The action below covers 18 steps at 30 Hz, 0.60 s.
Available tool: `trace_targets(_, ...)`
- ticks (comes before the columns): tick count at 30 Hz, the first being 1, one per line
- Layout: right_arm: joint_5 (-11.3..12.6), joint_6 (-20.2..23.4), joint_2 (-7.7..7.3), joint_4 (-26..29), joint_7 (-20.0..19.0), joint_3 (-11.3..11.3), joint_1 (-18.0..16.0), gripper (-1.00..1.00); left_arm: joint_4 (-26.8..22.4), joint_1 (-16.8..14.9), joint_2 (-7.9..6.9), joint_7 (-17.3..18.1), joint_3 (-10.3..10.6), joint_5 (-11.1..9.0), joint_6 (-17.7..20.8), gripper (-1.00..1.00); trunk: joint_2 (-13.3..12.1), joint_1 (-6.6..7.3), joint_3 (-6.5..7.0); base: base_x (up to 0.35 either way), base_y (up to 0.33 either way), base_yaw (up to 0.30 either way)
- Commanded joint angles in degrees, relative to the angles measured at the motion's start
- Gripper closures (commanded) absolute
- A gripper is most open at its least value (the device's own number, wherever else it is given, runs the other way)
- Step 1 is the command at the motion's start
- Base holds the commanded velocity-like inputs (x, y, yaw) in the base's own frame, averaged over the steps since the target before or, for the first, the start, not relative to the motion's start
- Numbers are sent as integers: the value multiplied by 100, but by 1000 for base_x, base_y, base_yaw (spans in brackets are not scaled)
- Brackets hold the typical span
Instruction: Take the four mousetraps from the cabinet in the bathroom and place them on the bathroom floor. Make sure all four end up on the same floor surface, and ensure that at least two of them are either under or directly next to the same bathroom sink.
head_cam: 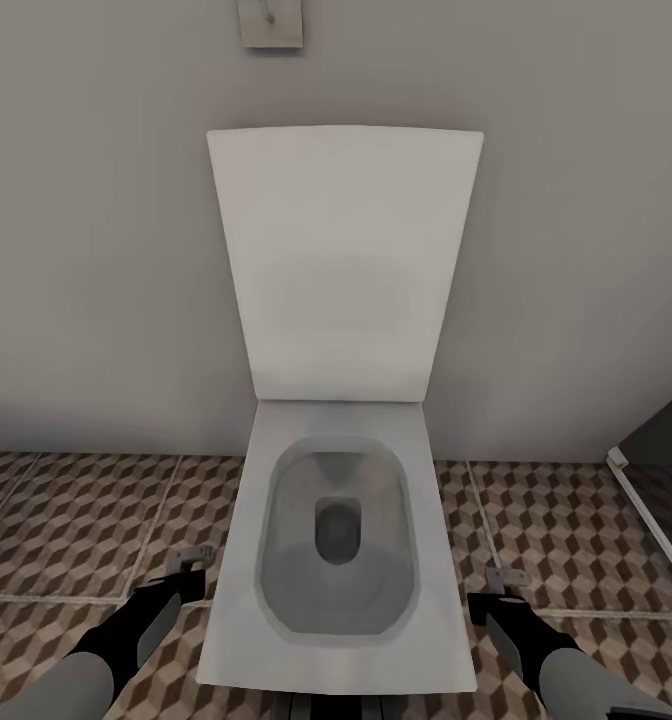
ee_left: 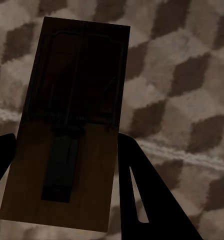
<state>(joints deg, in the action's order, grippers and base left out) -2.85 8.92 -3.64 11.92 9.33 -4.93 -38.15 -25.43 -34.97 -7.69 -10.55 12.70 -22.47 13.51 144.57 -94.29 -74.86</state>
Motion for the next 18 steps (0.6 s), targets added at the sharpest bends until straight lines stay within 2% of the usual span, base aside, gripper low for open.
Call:
trace_targets(1, -10, 33, 3, 12, -12, -45, 0, 100, -18, -1, -7, -43, 48, -37, 29, 100, 2, 1, -4, 0, 0, 0)
trace_targets(12, -28, 170, 3, 22, -10, -43, 0, 100, -27, -1, 5, -50, 52, -38, 42, 100, 2, 1, -4, 0, 0, 0)
trace_targets(18, -34, 183, 15, 30, -10, -43, 0, 100, -32, -1, 77, -59, 57, -38, 46, 100, 2, 1, -4, 0, 0, 0)
